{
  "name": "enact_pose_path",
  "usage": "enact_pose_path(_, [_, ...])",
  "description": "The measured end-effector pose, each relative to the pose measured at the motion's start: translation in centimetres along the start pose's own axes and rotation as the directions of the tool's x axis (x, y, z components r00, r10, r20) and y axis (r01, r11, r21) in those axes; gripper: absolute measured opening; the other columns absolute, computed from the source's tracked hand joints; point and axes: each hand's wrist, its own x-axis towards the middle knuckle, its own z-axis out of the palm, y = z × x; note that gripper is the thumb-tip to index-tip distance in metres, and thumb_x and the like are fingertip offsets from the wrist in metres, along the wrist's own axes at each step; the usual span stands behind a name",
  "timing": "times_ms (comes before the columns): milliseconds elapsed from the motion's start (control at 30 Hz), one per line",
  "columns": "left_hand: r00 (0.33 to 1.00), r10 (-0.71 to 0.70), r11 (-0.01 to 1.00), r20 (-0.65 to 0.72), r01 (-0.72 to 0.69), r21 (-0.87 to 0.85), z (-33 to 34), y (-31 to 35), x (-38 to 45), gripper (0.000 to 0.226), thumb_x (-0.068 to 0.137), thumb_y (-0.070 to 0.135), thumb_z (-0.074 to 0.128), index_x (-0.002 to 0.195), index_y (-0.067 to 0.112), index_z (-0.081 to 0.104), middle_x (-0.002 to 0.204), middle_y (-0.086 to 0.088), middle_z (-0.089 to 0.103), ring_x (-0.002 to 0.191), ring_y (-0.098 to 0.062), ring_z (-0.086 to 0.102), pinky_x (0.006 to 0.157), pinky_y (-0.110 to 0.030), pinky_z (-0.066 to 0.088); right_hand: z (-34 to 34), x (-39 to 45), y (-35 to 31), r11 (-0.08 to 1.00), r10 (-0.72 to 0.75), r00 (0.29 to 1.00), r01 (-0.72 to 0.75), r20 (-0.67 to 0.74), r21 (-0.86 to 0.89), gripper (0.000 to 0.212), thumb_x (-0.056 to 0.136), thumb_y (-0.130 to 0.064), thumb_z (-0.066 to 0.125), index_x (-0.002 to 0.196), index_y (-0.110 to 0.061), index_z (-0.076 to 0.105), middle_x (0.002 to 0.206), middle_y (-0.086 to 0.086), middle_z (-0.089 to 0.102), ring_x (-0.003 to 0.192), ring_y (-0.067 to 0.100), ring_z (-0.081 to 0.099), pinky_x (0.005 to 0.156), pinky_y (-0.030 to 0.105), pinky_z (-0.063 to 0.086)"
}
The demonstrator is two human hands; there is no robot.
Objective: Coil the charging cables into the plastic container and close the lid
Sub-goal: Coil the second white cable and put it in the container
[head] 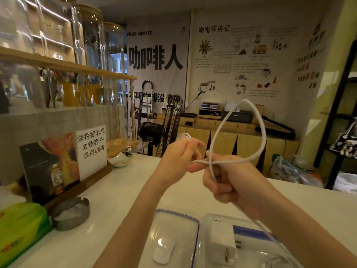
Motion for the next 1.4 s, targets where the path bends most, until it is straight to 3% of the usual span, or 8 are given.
enact_pose_path(267, [0.873,-0.119,0.941,0.474,0.252,-0.228,-1.3,0.4,-0.1,0.039,0.094,0.031,0.033,0.070,0.010,0.055,0.042,0.011,0.035,0.038,-0.006,0.026,0.038,-0.015,0.024,-3.3,1.0,-0.8,0.971,0.107,0.987,-0.129,0.119,0.200,0.056,0.095,-0.030,0.027,0.074,0.000,0.070,0.040,0.001,0.044,0.031,0.005,0.030,0.028,0.013,0.022])
enact_pose_path(367, [0.856,-0.097,0.895,0.508,0.298,-0.332,-2.3,-0.1,-0.1,0.038,0.091,0.033,0.039,0.064,0.013,0.056,0.040,0.011,0.033,0.034,-0.004,0.023,0.035,-0.015,0.020,-3.9,1.0,-0.9,0.951,0.146,0.971,-0.190,0.188,0.242,0.048,0.091,-0.027,0.031,0.085,0.002,0.068,0.041,0.002,0.047,0.030,0.005,0.032,0.027,0.012,0.023])
enact_pose_path(500, [0.904,-0.078,0.801,0.419,0.307,-0.514,-4.4,-1.7,0.3,0.033,0.083,0.033,0.049,0.055,0.015,0.052,0.035,0.012,0.034,0.029,-0.002,0.026,0.033,-0.017,0.017,-5.9,0.5,-2.4,0.961,0.066,0.997,-0.077,0.051,0.265,0.037,0.079,-0.022,0.039,0.082,0.001,0.068,0.041,-0.001,0.043,0.030,0.005,0.031,0.026,0.013,0.021])
enact_pose_path(700, [0.817,0.073,0.781,0.571,0.310,-0.543,-5.9,-1.7,0.0,0.034,0.077,0.039,0.064,0.056,0.015,0.053,0.039,0.012,0.032,0.034,-0.007,0.021,0.034,-0.013,0.025,-7.7,0.4,-4.5,0.887,-0.282,0.906,0.121,-0.315,-0.446,0.018,0.077,-0.023,0.064,0.091,-0.013,0.069,0.039,-0.008,0.046,0.036,0.005,0.034,0.034,0.015,0.029])
enact_pose_path(867, [0.586,0.345,0.740,0.733,0.311,-0.596,-3.8,1.4,-0.7,0.030,0.091,0.029,0.047,0.066,0.014,0.057,0.043,0.006,0.026,0.035,-0.009,0.024,0.037,-0.015,0.024,-6.8,3.6,-2.9,0.789,-0.500,0.768,0.214,-0.400,-0.576,0.006,0.079,-0.025,0.064,0.083,-0.025,0.069,0.061,-0.016,0.060,0.046,-0.007,0.051,0.053,0.016,0.033])
enact_pose_path(1100, [0.428,0.545,0.672,0.721,0.291,-0.681,-4.5,3.2,-1.7,0.037,0.094,0.022,0.039,0.063,0.008,0.053,0.038,-0.003,0.021,0.030,-0.011,0.017,0.031,-0.020,0.017,-9.5,7.4,-0.8,0.734,-0.475,0.777,0.093,-0.412,-0.673,0.016,0.084,-0.028,0.059,0.095,-0.018,0.065,0.079,-0.009,0.058,0.076,0.003,0.051,0.063,0.017,0.038])
enact_pose_path(1267, [0.596,0.536,0.508,0.597,0.337,-0.793,-5.1,3.6,-2.0,0.030,0.096,0.015,0.034,0.067,0.012,0.044,0.041,0.001,0.020,0.032,-0.010,0.015,0.033,-0.020,0.014,-11.9,9.2,0.4,0.642,-0.442,0.816,-0.004,-0.374,-0.767,0.017,0.085,-0.028,0.057,0.097,-0.018,0.063,0.088,-0.006,0.059,0.090,0.015,0.055,0.075,0.027,0.042])
enact_pose_path(1400, [0.791,0.416,0.156,0.449,0.425,-0.892,-5.5,2.8,-0.9,0.035,0.097,0.018,0.030,0.079,-0.002,0.053,0.051,-0.003,0.034,0.042,-0.014,0.028,0.038,-0.023,0.015,-10.8,9.8,2.3,0.265,-0.336,0.927,-0.078,-0.167,-0.961,0.017,0.089,-0.030,0.050,0.098,-0.020,0.060,0.092,-0.003,0.061,0.087,0.015,0.058,0.078,0.029,0.050])
